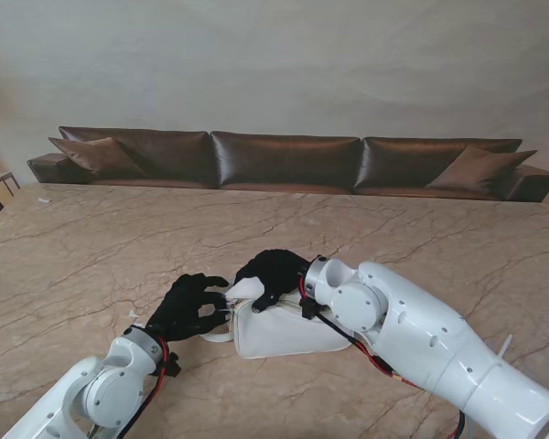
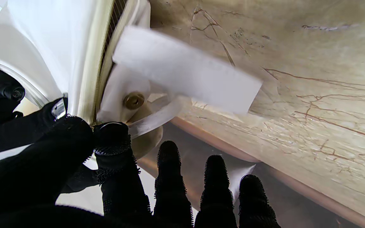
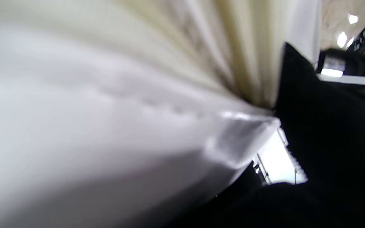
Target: Pack the cosmetics bag
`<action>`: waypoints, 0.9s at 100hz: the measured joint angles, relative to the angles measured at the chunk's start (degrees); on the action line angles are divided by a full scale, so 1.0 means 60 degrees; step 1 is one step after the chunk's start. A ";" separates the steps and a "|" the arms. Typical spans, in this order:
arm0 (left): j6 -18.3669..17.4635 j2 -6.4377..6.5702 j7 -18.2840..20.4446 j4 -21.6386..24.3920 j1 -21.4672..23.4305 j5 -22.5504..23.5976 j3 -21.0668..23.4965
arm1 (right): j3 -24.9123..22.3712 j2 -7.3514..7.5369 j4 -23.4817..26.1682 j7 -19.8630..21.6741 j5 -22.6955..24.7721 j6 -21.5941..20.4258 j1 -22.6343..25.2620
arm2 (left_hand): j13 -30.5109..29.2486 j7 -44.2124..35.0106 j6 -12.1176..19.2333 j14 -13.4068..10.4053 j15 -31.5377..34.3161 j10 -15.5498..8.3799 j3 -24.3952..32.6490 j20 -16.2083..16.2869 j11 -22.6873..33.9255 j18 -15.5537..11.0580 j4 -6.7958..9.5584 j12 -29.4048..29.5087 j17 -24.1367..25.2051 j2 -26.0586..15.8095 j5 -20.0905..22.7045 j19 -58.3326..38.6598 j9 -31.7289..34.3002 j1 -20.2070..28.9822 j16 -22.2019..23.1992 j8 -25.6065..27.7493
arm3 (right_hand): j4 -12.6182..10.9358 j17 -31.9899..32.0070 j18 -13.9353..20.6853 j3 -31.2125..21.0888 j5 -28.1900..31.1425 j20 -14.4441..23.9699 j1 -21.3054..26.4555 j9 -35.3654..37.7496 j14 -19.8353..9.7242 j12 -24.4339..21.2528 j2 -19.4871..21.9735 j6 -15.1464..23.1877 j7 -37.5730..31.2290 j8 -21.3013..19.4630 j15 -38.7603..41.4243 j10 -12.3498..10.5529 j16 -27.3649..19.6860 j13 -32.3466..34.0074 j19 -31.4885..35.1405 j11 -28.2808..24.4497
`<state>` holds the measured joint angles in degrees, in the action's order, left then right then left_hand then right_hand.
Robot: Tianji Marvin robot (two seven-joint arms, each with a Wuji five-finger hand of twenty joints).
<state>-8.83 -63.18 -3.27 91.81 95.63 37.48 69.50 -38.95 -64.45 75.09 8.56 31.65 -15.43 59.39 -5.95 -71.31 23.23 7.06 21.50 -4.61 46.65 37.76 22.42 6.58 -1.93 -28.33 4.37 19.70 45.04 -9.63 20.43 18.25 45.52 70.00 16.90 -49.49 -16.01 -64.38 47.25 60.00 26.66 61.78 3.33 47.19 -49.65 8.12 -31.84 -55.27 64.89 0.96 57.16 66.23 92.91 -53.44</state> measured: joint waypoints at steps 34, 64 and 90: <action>-0.0500 -0.0010 0.0086 -0.0162 0.0070 -0.0163 0.0118 | -0.0747 -0.0198 -0.0048 -0.0785 -0.0090 0.0310 0.0690 | 0.0103 0.0492 -0.0098 0.0000 -0.0237 0.0000 -0.0003 -0.0638 0.0000 0.0000 0.0004 0.0000 -0.0039 -0.0243 -0.0358 0.0131 0.0000 0.0002 -0.0013 0.0248 | -0.0022 -0.0315 -0.0366 0.0108 0.0588 0.0354 -0.0007 0.0691 0.0250 0.0189 0.0000 0.0782 0.0000 -0.0100 0.0597 0.0156 0.0539 0.0376 0.0174 -0.0408; -0.0714 -0.0029 -0.0054 -0.0209 0.0106 -0.0168 0.0149 | -0.1465 -0.0454 -0.0054 -0.1255 -0.1657 0.0815 0.1322 | 0.0103 0.0756 -0.0292 0.0000 -0.0272 0.0000 -0.0005 -0.0848 -0.0026 -0.0001 0.0013 0.0163 -0.0042 -0.0243 -0.0891 0.0227 -0.0118 0.0002 -0.0025 0.0392 | -0.0022 -0.0369 -0.0479 0.1695 0.1173 0.0586 0.1103 0.0880 0.0392 0.0331 -0.0184 0.0923 0.0051 -0.0101 0.1164 0.0153 0.0926 0.0483 0.0219 -0.0742; -0.0593 -0.0126 -0.0713 -0.0323 0.0202 -0.0050 0.0136 | -0.2088 -0.0719 -0.0011 -0.1502 -0.2551 0.1192 0.1732 | 0.0105 0.1334 -0.0371 -0.0088 -0.0935 0.0314 -0.0016 -0.1053 -0.0515 -0.0014 0.0014 0.0738 -0.0061 -0.0233 -0.1166 0.0228 -0.0744 0.0002 -0.0367 0.0292 | -0.0032 -0.0378 -0.0655 0.1930 0.1664 0.0704 0.1295 0.1114 0.0513 0.0332 -0.0450 0.1000 0.0420 -0.0105 0.1249 0.0153 0.1035 0.0577 0.0234 -0.0888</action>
<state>-12.39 -63.94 -7.55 89.88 96.84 37.18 70.32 -51.48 -68.77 75.02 -0.46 16.35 -8.28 69.78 -5.32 -63.31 21.00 6.54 15.89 -2.72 46.55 31.44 19.33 6.50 -1.85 -23.91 4.00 18.31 38.05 -8.26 15.97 18.26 43.32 71.75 16.70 -51.76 -19.93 -52.80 57.23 64.22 34.43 68.46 6.41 49.18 -52.35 14.12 -29.32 -55.90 72.39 1.87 63.37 69.69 94.31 -58.77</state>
